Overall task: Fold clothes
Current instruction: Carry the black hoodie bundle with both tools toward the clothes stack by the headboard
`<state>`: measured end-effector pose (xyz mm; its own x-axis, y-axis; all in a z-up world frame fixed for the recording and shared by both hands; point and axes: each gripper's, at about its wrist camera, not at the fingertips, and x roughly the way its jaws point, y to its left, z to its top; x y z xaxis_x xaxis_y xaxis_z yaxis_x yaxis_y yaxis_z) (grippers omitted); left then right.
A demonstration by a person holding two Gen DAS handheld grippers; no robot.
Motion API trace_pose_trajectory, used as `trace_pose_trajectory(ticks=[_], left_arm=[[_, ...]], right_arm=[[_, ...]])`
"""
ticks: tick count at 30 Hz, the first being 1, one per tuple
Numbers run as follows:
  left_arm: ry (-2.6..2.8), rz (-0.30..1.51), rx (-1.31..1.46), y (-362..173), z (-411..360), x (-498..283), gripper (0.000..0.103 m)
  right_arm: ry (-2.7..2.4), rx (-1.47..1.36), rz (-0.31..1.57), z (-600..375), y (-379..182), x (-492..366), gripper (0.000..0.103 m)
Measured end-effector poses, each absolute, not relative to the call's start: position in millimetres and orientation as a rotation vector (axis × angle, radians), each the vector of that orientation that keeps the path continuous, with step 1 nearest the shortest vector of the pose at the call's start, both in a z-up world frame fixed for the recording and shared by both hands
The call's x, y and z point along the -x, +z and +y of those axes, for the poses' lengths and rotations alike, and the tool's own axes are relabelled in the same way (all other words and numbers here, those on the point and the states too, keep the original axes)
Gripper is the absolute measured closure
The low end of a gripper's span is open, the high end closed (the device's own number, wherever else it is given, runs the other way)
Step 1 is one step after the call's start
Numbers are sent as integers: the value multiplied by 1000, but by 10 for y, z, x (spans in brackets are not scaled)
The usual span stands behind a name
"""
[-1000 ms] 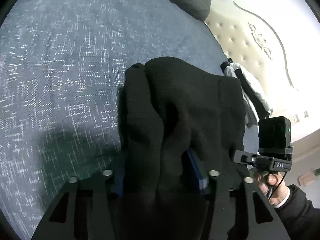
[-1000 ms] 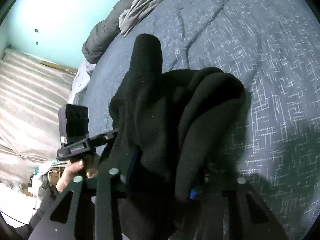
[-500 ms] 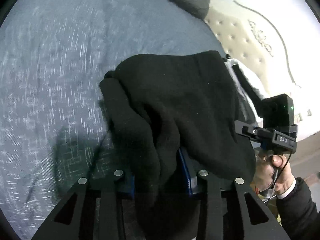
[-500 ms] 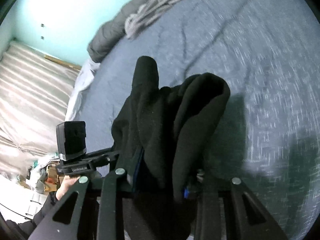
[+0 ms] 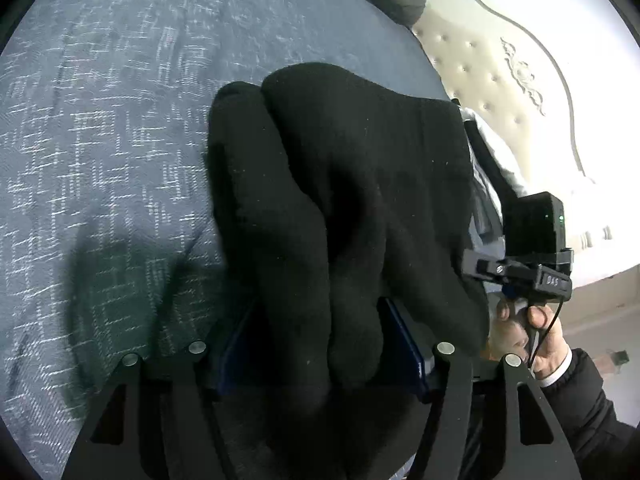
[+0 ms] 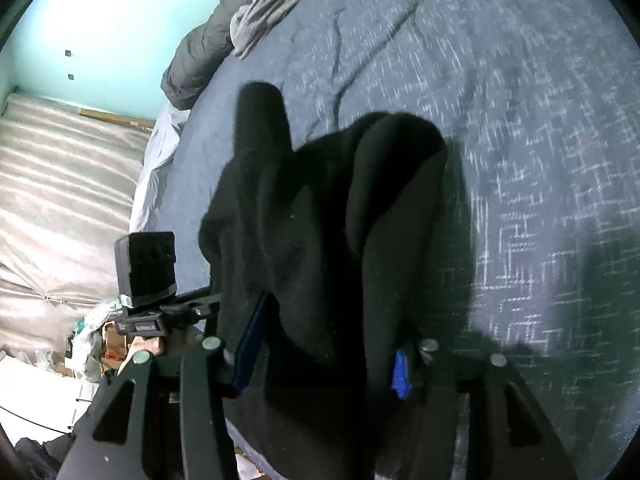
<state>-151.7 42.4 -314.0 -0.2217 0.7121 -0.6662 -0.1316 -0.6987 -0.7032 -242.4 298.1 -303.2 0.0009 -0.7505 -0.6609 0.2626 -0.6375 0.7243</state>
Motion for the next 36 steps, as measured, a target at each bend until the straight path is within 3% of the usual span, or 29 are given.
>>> trace_pose_trajectory(ticks=[8,10,22,36], left_arm=[[1963,-747,1422,-3037,405,1515,66],[1973,-759,1394,-2953,394,1498,68],[1998,-672,1222,-1846,957,1658,68],[1925,-558,1074,-661,3044,2410,68]], right_arm=[[-1752,-1471,-540,3071,-2909,2386,70],[-1760,-1435,-573,3156,-2825,2403,73],[-1873,-1231,-627,4040,-1776,2572,74],[-2105,-1071,-590,5742,-468,3082,74]])
